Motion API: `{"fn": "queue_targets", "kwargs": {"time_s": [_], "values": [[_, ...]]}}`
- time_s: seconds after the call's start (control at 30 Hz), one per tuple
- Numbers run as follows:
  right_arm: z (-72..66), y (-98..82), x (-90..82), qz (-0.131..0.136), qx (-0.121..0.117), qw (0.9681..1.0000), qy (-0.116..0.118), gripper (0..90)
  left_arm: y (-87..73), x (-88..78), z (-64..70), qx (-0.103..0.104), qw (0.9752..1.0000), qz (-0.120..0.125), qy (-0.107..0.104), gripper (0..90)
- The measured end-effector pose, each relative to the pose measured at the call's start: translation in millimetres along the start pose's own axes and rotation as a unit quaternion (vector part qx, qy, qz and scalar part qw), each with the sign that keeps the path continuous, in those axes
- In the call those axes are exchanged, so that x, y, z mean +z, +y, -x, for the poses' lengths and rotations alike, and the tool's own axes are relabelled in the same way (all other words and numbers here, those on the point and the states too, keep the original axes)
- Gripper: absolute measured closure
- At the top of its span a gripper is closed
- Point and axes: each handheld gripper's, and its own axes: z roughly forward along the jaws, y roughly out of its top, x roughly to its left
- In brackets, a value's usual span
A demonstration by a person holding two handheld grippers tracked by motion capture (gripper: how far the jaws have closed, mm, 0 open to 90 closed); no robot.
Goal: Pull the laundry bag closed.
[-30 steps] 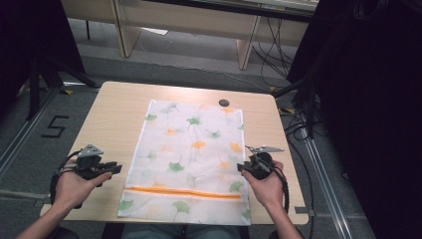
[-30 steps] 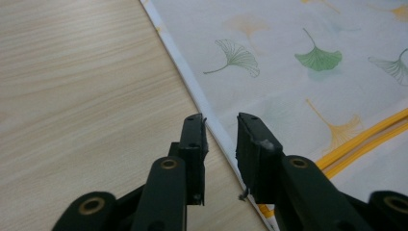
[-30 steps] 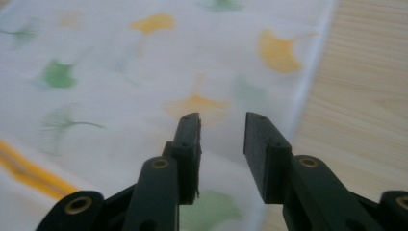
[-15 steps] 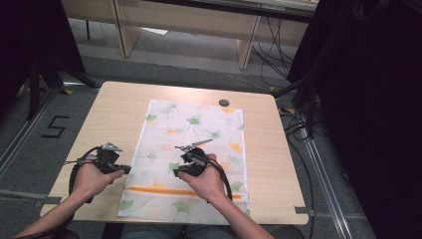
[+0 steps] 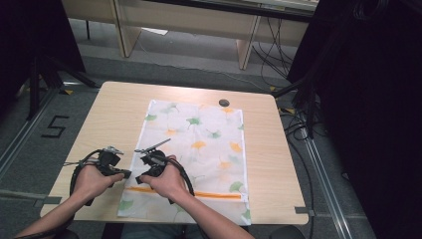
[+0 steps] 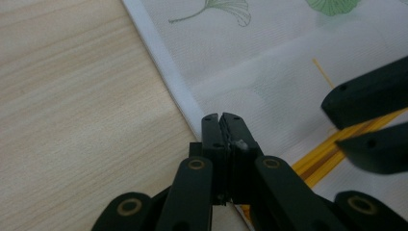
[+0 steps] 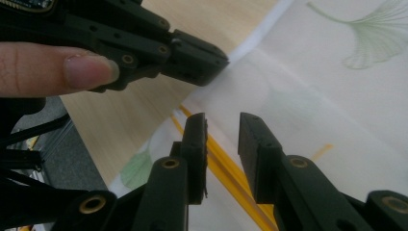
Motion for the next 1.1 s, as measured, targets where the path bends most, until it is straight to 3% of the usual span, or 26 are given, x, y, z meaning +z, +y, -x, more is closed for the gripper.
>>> {"fn": "queue_targets", "kwargs": {"time_s": [0.07,0.1,0.2,0.27,0.4,0.43,0.47,0.5,0.53,0.57,0.63,0.67,0.7,0.73,0.77,0.9,0.93,1.0,1.03,1.1], "values": [[-1.4,0.5,3.3,-0.006,0.001,1.0000,0.007,73.5,-0.5,0.4,-1.1,0.001,1.0000,-0.002,-0.001,88.0],[-0.6,1.5,7.1,-0.005,-0.022,0.9997,0.014,73.5,-0.8,0.4,-1.2,-0.002,1.0000,-0.004,-0.001,88.0],[-6.1,2.3,15.3,-0.017,0.000,0.9998,0.013,73.4,-1.5,1.3,-1.1,-0.006,1.0000,-0.005,-0.002,88.0],[-5.4,3.4,17.1,-0.015,-0.010,0.9997,0.018,73.3,-1.5,1.1,-2.9,0.002,0.9999,-0.014,-0.003,88.1],[-9.1,4.4,22.2,-0.022,0.011,0.9993,0.028,73.0,-2.2,2.6,-2.9,-0.003,0.9999,-0.014,-0.004,88.0],[-7.5,5.0,23.9,-0.020,-0.001,0.9995,0.026,73.0,-2.3,3.2,-3.0,-0.005,0.9999,-0.015,-0.007,88.0],[-9.2,4.6,23.9,-0.027,0.017,0.9992,0.025,72.9,-2.5,3.5,-2.5,-0.007,0.9999,-0.014,-0.005,88.0],[-8.4,4.6,25.1,-0.029,0.018,0.9990,0.028,72.8,-2.5,4.0,-2.5,-0.009,0.9999,-0.014,-0.003,88.0],[-5.9,4.9,27.2,-0.025,0.005,0.9993,0.027,72.7,-2.5,3.9,-2.6,-0.009,0.9999,-0.014,-0.003,87.9],[-7.7,4.2,29.1,-0.026,0.027,0.9988,0.032,72.8,-2.5,3.2,-3.3,-0.004,0.9998,-0.018,-0.006,87.9],[-8.2,4.5,29.5,-0.030,0.029,0.9987,0.030,72.8,-2.6,3.4,-3.2,-0.005,0.9998,-0.018,-0.006,87.9],[-6.6,4.9,30.9,-0.023,0.014,0.9991,0.033,72.9,-2.5,3.2,-3.4,-0.005,0.9998,-0.018,-0.006,87.9],[-9.2,5.2,31.5,-0.027,0.030,0.9987,0.032,73.2,-2.6,3.3,-3.4,-0.005,0.9998,-0.018,-0.006,87.9],[-7.4,5.8,32.6,-0.022,0.015,0.9991,0.034,73.4,-2.6,3.3,-3.4,-0.005,0.9998,-0.018,-0.006,87.9],[-9.1,7.2,33.1,-0.033,0.024,0.9988,0.029,74.1,-2.5,3.4,-3.6,-0.005,0.9998,-0.019,-0.007,87.9],[-10.0,8.0,34.5,-0.032,0.017,0.9988,0.033,76.0,-2.6,3.6,-3.5,-0.007,0.9998,-0.018,-0.007,87.9],[-11.8,7.8,34.3,-0.036,0.030,0.9984,0.032,76.7,-2.6,3.6,-3.5,-0.007,0.9998,-0.017,-0.008,87.9],[-10.8,8.3,36.6,-0.024,0.021,0.9990,0.032,78.4,-2.7,3.7,-3.7,-0.008,0.9998,-0.017,-0.008,87.9],[-12.1,8.5,36.0,-0.031,0.029,0.9986,0.031,79.4,-2.7,3.7,-3.7,-0.008,0.9998,-0.017,-0.008,87.9],[-11.9,8.8,36.0,-0.035,0.017,0.9988,0.031,81.2,-2.7,3.7,-3.7,-0.007,0.9998,-0.017,-0.008,87.9]]}}
